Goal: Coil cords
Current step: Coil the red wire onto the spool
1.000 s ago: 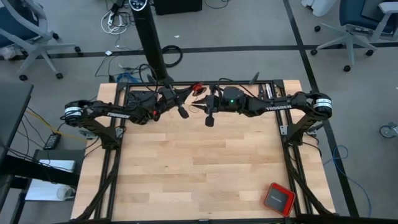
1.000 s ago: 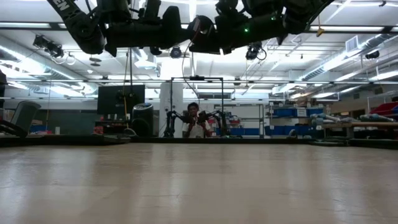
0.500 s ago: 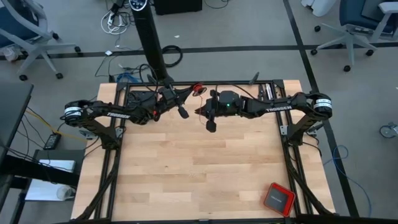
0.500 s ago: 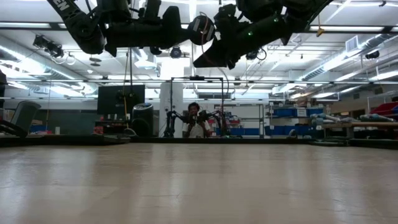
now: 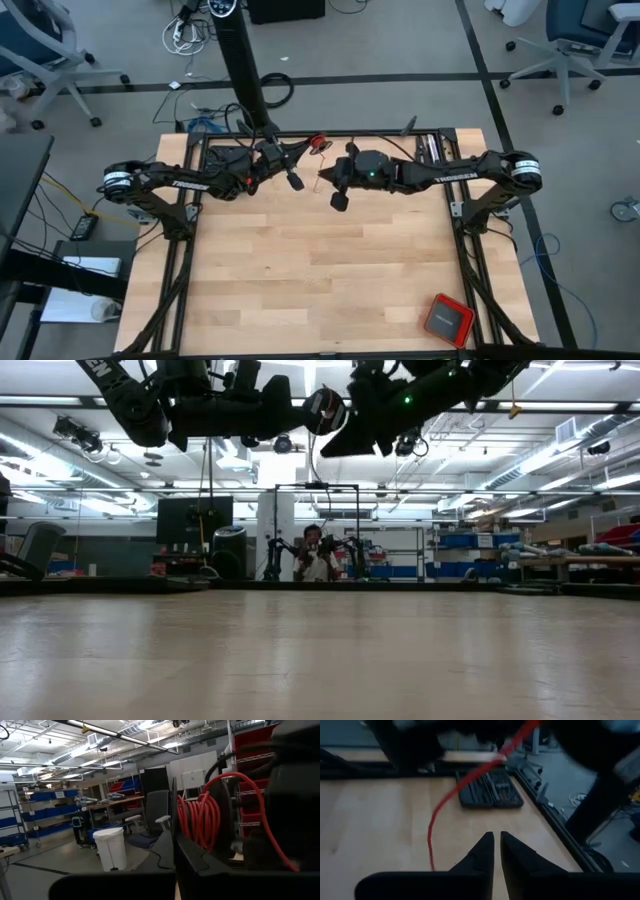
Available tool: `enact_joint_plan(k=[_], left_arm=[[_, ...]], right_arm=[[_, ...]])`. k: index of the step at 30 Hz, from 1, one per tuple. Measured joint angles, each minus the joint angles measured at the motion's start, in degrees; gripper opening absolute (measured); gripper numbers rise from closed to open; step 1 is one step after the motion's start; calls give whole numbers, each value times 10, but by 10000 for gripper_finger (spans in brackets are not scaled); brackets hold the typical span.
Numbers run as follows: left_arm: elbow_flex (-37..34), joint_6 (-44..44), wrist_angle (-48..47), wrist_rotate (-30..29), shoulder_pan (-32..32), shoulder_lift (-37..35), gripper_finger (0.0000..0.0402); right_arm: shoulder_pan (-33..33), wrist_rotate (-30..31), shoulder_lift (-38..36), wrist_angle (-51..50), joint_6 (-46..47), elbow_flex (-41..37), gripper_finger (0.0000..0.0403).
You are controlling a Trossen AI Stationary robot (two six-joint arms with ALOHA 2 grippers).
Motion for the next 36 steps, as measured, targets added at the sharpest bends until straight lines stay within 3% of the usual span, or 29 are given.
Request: enact_joint_plan(k=[13,16,21,36], left_arm=[[0,0,1,0,0,0,0],[0,0,1,0,0,0,0],[0,0,2,-1,0,0,0],[0,6,2,-5,0,0,0]], right_arm=[[7,-105,-39,-55,36,0,80],[7,-99,-39,-69,39,0,83],[6,-29,-39,-122,50,0,79],[19,-39,-47,-117,50,0,77]])
